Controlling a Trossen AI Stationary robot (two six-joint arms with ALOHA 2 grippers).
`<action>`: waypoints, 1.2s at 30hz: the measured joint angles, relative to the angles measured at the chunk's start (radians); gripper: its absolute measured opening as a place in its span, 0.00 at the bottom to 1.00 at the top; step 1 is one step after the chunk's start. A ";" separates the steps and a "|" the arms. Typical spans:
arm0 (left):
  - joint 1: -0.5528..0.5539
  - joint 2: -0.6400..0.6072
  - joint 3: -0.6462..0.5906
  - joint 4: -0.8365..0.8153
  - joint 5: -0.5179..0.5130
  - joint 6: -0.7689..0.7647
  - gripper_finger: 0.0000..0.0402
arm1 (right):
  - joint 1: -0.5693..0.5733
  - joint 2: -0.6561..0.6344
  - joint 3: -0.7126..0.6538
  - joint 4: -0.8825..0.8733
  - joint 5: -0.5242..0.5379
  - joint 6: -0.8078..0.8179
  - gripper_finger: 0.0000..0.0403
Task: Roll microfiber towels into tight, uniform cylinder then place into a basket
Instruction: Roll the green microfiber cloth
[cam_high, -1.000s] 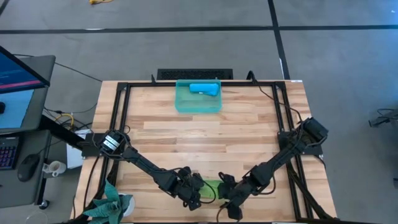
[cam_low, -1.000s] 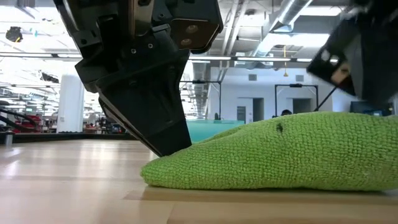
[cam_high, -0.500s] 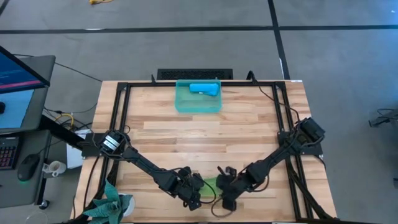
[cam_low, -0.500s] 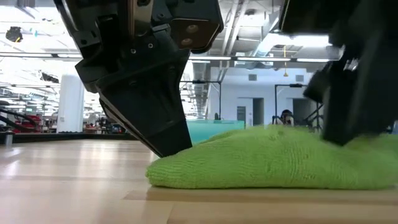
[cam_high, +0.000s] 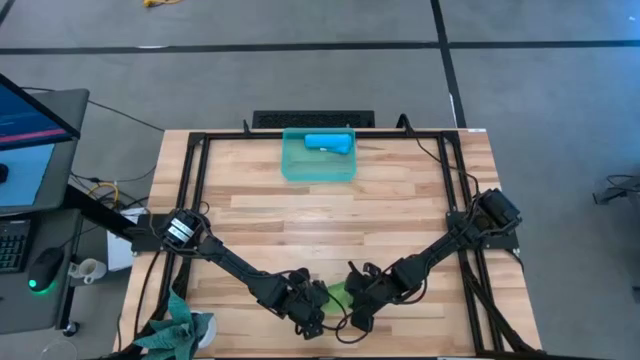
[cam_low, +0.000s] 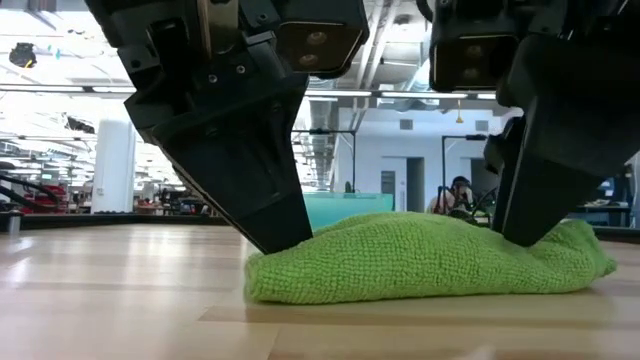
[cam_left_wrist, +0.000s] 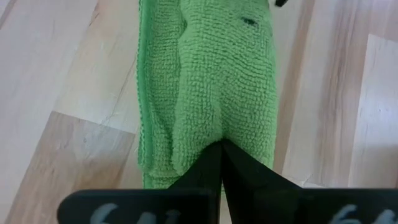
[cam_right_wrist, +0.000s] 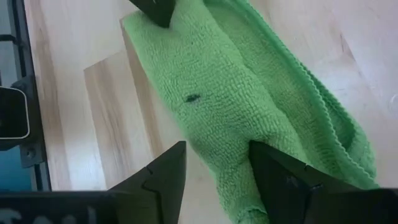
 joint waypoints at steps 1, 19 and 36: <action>0.000 0.000 0.000 0.000 0.000 0.004 0.00 | -0.001 0.003 0.000 0.002 -0.002 0.002 0.51; 0.028 -0.002 0.076 0.004 0.173 0.202 0.17 | -0.013 0.008 -0.002 -0.007 -0.031 -0.007 0.51; 0.003 -0.051 0.104 -0.073 0.046 0.242 0.18 | -0.013 0.010 -0.004 0.002 -0.032 -0.024 0.51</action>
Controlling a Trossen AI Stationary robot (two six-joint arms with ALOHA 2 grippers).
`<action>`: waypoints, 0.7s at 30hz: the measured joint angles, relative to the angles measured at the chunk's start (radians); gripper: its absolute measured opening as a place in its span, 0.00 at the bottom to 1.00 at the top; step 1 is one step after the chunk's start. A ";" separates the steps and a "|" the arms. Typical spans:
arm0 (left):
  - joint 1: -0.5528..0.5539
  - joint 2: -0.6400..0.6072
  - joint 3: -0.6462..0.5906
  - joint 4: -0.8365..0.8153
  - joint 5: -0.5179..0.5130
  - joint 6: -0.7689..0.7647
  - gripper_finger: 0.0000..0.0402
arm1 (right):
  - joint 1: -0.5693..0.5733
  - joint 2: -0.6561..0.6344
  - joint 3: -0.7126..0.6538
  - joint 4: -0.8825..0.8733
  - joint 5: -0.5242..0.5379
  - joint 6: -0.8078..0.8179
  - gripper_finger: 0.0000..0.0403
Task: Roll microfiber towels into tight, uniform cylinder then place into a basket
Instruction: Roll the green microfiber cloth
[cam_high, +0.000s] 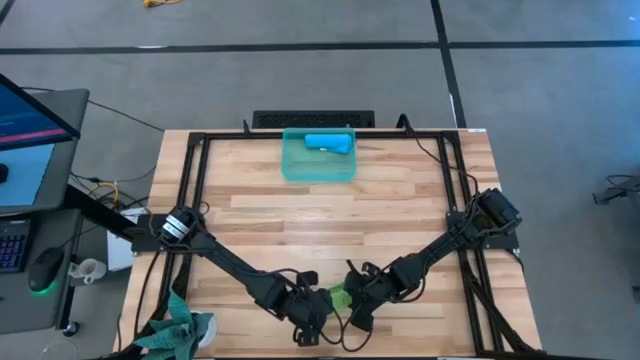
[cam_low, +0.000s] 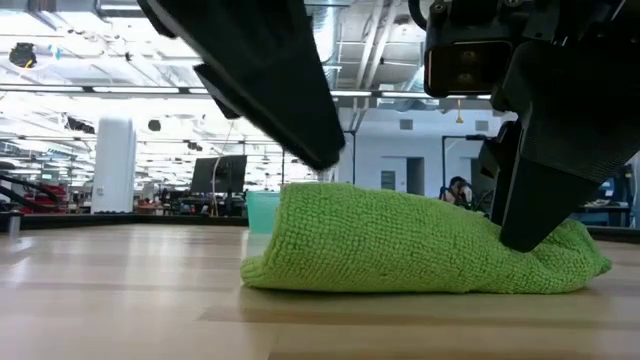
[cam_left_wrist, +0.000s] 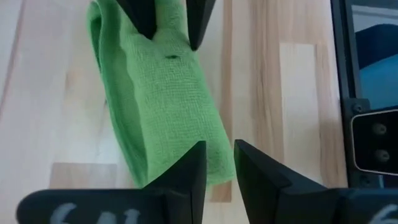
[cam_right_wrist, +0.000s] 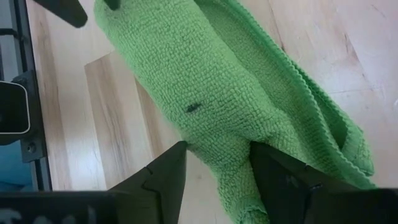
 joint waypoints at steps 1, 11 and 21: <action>0.005 0.000 0.000 0.002 0.006 0.009 0.19 | 0.000 0.000 0.000 0.001 0.000 0.000 0.51; 0.039 0.000 0.000 0.048 0.002 0.073 0.39 | 0.000 0.000 0.000 0.004 0.000 0.000 0.51; 0.040 0.053 0.000 0.107 -0.026 0.058 0.33 | 0.001 0.000 0.000 0.006 -0.001 0.000 0.51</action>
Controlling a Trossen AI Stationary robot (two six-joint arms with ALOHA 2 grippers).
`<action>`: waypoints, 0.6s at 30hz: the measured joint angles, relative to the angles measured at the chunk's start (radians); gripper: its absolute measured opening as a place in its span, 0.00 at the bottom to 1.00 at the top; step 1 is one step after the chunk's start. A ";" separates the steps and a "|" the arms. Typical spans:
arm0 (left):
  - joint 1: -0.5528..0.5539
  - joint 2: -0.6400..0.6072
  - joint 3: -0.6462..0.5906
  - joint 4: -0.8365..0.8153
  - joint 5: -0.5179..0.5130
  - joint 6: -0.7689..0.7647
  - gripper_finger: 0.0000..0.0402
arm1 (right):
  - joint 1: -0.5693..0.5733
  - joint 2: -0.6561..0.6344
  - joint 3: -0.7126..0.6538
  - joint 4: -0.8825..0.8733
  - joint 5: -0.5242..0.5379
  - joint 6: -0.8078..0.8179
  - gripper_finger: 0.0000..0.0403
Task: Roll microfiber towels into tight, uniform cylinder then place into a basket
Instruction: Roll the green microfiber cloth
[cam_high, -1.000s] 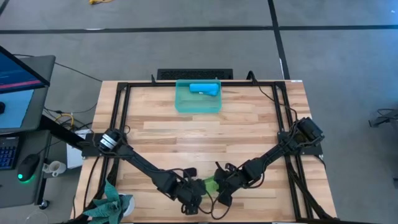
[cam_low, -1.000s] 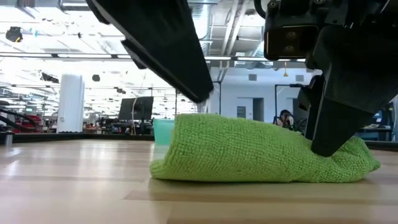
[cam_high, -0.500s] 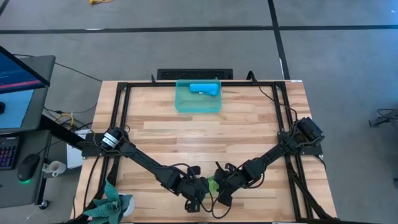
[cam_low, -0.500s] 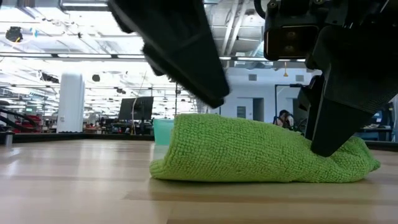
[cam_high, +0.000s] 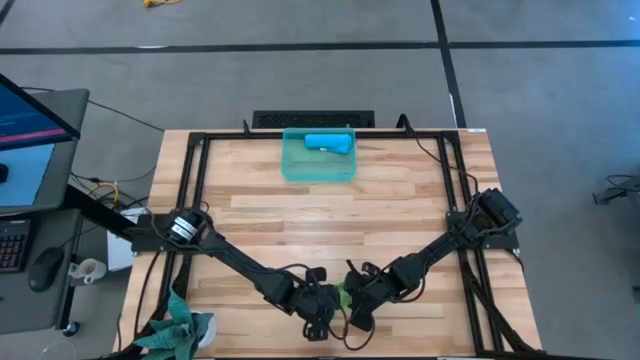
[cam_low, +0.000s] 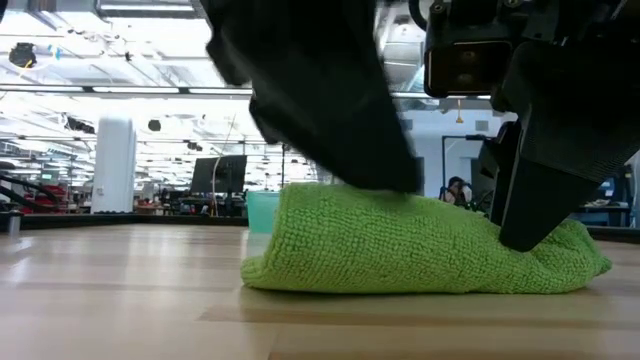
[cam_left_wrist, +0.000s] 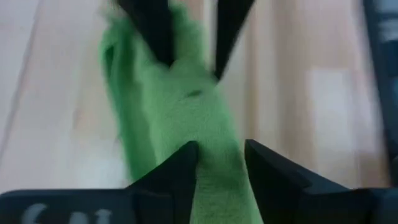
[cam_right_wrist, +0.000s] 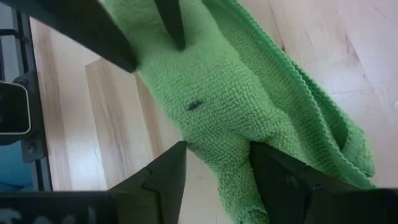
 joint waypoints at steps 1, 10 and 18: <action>0.000 0.006 0.000 -0.013 -0.008 0.000 0.31 | 0.001 0.000 0.000 0.001 -0.001 0.000 0.51; -0.002 0.029 0.001 -0.062 -0.006 -0.070 0.12 | 0.011 0.000 0.000 0.006 0.008 0.020 0.51; 0.003 0.038 0.007 -0.158 0.051 -0.107 0.06 | 0.014 0.002 0.000 0.020 0.005 0.080 0.51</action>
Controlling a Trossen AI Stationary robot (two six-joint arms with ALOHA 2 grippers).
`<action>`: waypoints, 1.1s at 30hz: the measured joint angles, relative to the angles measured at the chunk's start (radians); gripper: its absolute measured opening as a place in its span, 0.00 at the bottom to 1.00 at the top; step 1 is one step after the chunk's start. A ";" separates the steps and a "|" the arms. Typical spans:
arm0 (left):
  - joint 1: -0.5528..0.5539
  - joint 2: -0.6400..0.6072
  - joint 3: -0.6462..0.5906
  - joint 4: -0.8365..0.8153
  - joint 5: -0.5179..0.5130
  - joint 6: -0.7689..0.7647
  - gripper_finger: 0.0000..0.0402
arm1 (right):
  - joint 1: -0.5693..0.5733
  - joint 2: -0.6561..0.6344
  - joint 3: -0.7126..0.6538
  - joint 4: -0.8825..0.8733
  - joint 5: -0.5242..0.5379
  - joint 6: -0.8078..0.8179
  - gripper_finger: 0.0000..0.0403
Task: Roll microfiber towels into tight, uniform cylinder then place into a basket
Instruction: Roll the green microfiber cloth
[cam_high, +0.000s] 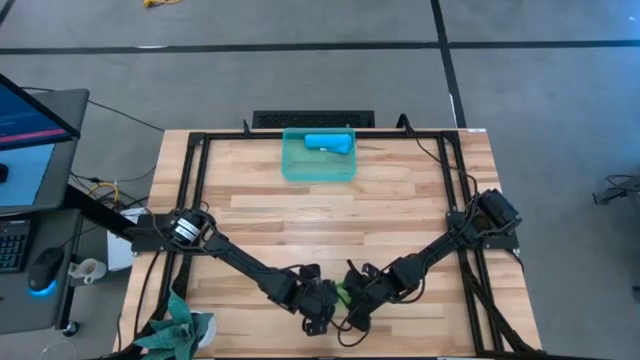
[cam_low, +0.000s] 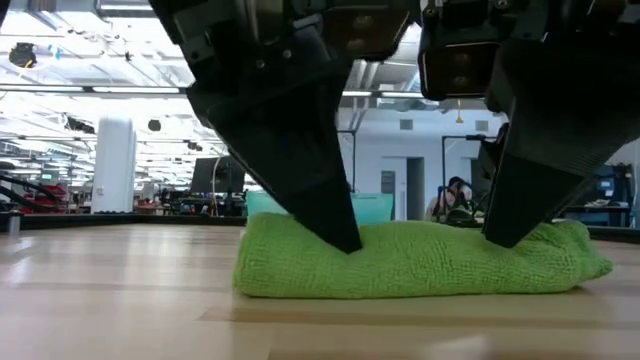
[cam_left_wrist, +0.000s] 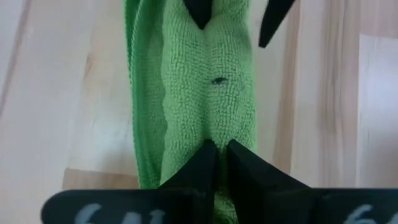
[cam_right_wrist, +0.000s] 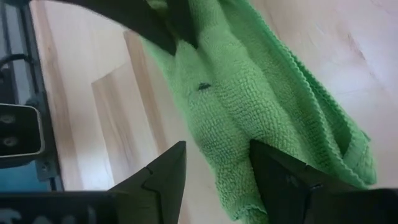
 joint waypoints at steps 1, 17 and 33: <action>0.004 0.002 0.000 -0.006 0.010 0.000 0.06 | 0.001 0.000 0.000 0.004 0.001 0.004 0.51; 0.023 0.028 -0.001 -0.028 0.072 -0.026 0.06 | -0.003 -0.026 -0.002 0.004 -0.001 -0.032 0.51; 0.027 0.028 -0.002 -0.025 0.077 -0.036 0.06 | 0.056 -0.306 -0.035 -0.393 0.290 -0.117 0.51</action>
